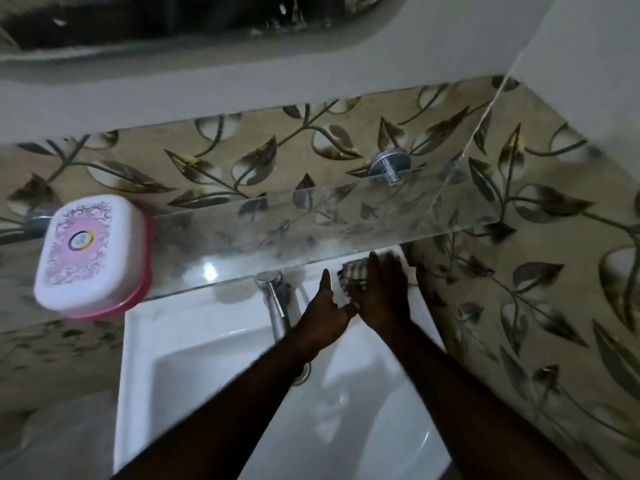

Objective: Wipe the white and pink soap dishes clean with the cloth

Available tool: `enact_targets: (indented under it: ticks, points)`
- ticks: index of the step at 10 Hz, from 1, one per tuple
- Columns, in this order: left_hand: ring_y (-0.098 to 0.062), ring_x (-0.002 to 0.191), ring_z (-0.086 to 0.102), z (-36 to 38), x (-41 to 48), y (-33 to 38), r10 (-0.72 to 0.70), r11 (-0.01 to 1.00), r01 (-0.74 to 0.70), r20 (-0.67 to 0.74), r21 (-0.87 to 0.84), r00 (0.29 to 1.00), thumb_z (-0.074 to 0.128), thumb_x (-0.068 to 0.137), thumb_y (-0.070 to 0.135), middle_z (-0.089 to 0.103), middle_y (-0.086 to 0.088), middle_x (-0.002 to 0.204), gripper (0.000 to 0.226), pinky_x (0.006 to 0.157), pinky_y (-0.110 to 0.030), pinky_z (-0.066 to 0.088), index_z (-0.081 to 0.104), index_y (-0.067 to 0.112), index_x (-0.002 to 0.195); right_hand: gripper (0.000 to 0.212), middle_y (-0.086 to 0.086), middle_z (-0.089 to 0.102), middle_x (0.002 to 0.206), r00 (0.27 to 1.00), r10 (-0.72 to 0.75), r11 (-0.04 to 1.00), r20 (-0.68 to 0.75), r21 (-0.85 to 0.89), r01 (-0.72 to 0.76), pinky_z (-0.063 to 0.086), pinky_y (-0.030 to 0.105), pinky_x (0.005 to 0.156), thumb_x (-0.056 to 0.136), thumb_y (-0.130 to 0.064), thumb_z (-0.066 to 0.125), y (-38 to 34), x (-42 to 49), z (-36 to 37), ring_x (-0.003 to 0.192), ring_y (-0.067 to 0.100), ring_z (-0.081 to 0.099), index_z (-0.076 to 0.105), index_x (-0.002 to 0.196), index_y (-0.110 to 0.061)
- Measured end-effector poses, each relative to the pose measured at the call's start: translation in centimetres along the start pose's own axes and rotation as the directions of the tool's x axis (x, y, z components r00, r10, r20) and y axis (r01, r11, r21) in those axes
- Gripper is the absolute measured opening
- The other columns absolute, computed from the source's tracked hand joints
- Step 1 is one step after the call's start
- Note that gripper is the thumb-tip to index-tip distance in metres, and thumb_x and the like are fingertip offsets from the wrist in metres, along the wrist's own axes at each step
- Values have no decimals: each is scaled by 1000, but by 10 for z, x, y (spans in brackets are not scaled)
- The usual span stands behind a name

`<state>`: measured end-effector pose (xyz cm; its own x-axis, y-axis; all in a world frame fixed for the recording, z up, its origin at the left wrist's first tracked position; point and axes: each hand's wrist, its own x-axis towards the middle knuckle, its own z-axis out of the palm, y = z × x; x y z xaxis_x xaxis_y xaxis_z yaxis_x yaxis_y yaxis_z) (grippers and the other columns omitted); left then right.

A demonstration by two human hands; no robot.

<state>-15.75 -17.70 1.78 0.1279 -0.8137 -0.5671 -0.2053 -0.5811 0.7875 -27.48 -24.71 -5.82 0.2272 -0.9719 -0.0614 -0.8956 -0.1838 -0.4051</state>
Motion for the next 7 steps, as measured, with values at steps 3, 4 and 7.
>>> enact_targets:
  ticks: [3,4,7]
  points:
    - [-28,134,45,-8,-18,-9,138,989,-135,-51,65,989,68,89,30,38,-13,152,100,105,-44,44,-8,28,154,78,30,31,150,999,6,986,-54,-169,-15,20,55,115,90,-62,39,5,-4,8,141,44,27,40,144,-6]
    - [-27,132,47,-15,-33,-12,186,977,-179,-48,118,981,68,89,30,42,-13,149,97,105,-43,44,-3,26,155,78,33,41,142,999,46,985,-6,-164,-47,29,57,110,90,-63,38,6,-2,11,134,47,38,48,138,-2]
    - [-9,87,65,-88,-109,-37,423,782,-466,198,413,884,61,93,25,72,-1,97,19,80,-26,49,72,13,103,39,16,61,118,957,67,997,282,-63,-51,41,35,92,93,-37,57,-52,-72,-32,115,32,54,61,113,-3]
